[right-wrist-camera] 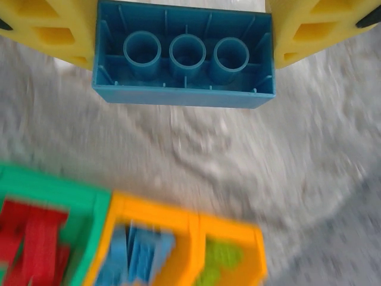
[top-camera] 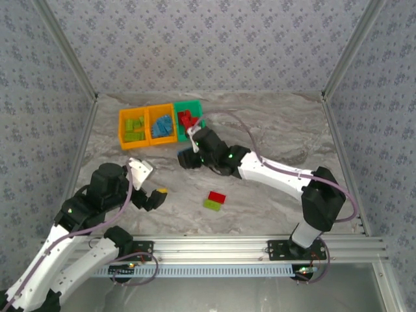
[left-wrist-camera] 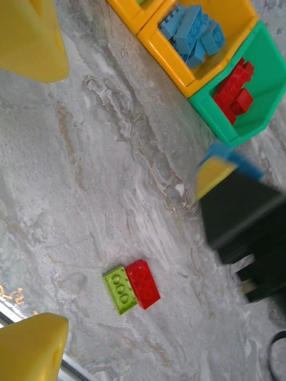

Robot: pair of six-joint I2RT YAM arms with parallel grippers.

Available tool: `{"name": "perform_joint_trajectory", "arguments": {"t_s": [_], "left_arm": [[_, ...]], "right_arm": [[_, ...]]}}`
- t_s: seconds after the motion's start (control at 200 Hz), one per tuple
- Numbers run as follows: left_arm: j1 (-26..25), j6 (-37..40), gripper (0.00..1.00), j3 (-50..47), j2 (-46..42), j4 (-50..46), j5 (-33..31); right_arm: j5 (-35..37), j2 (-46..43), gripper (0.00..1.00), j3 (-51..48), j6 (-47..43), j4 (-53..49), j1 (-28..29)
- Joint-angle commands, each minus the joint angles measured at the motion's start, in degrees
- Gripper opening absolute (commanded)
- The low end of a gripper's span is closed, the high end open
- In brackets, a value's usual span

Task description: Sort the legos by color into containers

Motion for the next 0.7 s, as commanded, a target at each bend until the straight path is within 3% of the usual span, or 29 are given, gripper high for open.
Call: {"name": "perform_joint_trajectory", "arguments": {"t_s": [0.0, 0.19, 0.375, 0.54, 0.7], "left_arm": [[2.53, -1.28, 0.99, -1.26, -1.33, 3.78, -1.32], [9.03, -2.38, 0.99, -2.69, -3.77, 6.02, 0.13], [11.36, -2.84, 0.99, -3.13, -4.06, 6.58, 1.60], [11.44, -2.86, 0.99, -3.40, -3.97, 6.67, 1.66], [11.52, -2.94, 0.99, -3.40, -3.98, 6.68, 1.12]], "right_arm": [[1.51, 5.96, 0.53, 4.56, -5.33, 6.98, -0.43], [7.61, 21.97, 0.53, 19.40, -13.19, 12.21, -2.62], [10.30, 38.53, 0.55, 39.27, -17.95, 7.99, -4.50], [10.75, 49.07, 0.79, 57.27, -19.14, -3.00, -5.02], [11.08, 47.64, 0.84, 58.71, -19.53, -5.36, -4.58]]}}
